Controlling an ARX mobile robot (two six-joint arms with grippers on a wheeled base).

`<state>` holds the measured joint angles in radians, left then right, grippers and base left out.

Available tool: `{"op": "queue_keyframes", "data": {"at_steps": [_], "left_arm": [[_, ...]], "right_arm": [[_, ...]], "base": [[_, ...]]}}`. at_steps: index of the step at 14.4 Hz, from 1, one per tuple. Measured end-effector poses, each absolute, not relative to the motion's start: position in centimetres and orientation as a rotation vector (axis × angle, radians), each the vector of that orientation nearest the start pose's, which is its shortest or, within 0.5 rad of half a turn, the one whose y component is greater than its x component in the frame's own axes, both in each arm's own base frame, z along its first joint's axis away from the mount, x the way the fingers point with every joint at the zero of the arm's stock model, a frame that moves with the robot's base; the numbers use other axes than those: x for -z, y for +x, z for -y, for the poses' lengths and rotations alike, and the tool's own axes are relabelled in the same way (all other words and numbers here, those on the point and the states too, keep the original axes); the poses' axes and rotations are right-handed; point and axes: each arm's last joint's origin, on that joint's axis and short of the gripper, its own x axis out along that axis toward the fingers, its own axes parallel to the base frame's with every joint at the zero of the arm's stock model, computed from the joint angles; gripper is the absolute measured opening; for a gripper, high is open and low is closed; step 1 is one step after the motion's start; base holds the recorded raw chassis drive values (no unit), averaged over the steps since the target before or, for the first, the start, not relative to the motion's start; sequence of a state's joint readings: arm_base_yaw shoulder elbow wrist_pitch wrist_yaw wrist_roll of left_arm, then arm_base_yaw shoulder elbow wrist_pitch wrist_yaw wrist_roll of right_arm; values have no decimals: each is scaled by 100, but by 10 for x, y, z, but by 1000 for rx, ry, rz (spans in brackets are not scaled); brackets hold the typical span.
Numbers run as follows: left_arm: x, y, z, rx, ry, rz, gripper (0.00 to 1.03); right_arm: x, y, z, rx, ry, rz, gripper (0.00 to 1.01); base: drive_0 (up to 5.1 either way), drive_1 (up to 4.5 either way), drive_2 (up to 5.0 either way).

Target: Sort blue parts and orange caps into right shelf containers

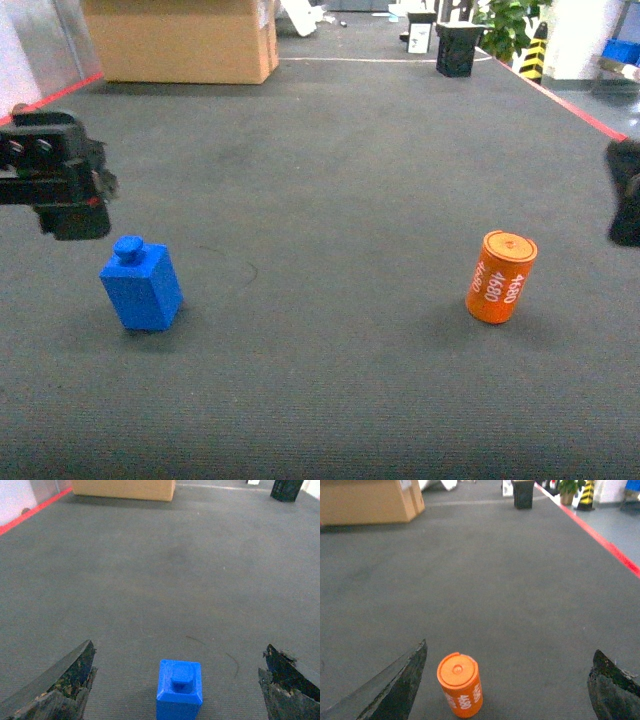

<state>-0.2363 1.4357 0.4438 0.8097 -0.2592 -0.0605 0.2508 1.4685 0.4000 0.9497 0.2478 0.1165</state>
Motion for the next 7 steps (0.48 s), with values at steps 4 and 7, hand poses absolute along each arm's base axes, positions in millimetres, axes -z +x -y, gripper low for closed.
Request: {"op": "queue_keyframes", "data": {"at_steps": [4,7], "left_arm": [[-157,285,63,-10,-26,-229,98],[-138,293,65,-2,-12,-292,98]], "right_arm": [[-134,294,-75,-47,81,-240,98],[-122,309,-79,-57,72,-291,98]], "base": [[0,0,0],[0,0,0]]}}
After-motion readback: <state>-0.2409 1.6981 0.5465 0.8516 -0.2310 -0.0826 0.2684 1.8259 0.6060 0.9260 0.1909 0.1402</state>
